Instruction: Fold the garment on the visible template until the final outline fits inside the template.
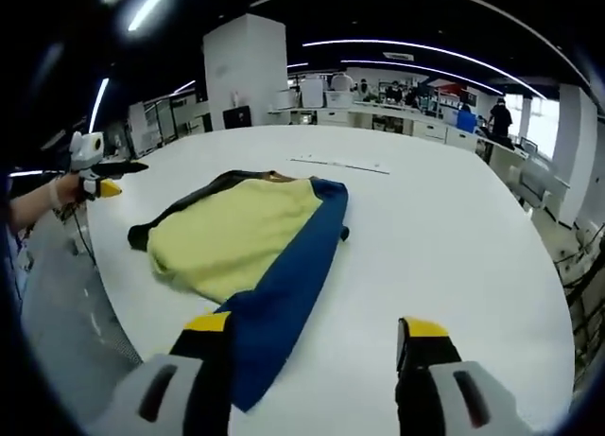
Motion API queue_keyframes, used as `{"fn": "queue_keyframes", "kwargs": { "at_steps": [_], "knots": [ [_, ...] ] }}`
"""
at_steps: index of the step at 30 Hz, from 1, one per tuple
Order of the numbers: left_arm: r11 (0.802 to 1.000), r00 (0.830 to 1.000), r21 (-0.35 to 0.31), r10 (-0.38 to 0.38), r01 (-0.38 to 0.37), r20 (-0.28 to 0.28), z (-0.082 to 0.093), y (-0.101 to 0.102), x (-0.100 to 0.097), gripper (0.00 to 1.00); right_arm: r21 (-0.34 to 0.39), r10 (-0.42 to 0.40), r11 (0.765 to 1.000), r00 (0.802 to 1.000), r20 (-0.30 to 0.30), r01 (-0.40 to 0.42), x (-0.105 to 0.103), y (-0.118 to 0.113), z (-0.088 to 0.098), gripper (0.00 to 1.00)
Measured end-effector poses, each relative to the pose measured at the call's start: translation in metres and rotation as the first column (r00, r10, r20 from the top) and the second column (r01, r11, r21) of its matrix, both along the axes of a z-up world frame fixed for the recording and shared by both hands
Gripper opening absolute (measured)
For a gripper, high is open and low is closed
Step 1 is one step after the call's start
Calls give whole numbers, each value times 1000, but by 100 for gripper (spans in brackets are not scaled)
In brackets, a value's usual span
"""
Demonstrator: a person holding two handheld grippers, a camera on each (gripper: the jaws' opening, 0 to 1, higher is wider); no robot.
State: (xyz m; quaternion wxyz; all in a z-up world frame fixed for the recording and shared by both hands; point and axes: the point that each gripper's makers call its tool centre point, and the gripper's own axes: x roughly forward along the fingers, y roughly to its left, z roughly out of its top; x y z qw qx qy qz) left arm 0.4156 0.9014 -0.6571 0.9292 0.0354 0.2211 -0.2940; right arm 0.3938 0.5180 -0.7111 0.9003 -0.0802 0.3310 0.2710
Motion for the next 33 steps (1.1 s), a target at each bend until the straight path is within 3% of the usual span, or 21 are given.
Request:
{"fn": "queue_keyframes", "kwargs": {
  "at_steps": [5,9,14,19,25,33],
  "knots": [
    [1000,1000,-9,19,-19,-10,-5,2,-1,92,-4,25,1000,999,-43,-25,-16,5,-14,59],
    [1000,1000,-17,11,-12,-16,-6,-4,-4,92,28,26,999,995,-92,-24,-30,10,-23,42],
    [999,1000,-31,15,-16,-22,-7,-5,-3,91,15,69,998,989,-128,-68,-47,18,-34,28],
    [999,1000,-42,19,-20,-22,-5,-7,-3,91,-10,87,996,984,-158,-90,-56,21,-47,22],
    [999,1000,-37,18,-19,-13,2,-3,-7,90,-4,79,997,981,-176,-81,-57,21,-51,20],
    [998,999,-37,41,-42,-10,4,7,-8,90,-48,90,994,976,-199,-102,-64,19,-57,13]
  ]
}}
